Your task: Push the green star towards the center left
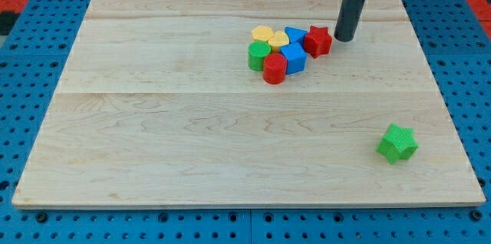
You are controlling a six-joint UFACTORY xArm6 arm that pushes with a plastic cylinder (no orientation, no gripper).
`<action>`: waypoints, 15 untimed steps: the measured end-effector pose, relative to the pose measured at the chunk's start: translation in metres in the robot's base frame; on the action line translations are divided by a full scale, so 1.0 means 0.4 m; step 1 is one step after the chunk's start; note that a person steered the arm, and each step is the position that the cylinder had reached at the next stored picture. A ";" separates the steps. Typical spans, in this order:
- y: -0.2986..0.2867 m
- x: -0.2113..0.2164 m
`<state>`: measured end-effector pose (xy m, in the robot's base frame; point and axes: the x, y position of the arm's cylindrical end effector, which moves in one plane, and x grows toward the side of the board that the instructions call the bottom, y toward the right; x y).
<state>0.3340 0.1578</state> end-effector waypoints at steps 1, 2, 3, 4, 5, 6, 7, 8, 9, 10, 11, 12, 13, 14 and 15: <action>-0.046 0.032; -0.053 0.031; -0.054 0.031; -0.013 0.053; 0.110 0.136; 0.233 0.277; 0.233 0.417; 0.170 0.525; -0.024 0.504; -0.198 0.472; -0.270 0.537; -0.348 0.586; -0.476 0.561; -0.498 0.497; -0.461 0.509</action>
<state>0.5376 -0.0267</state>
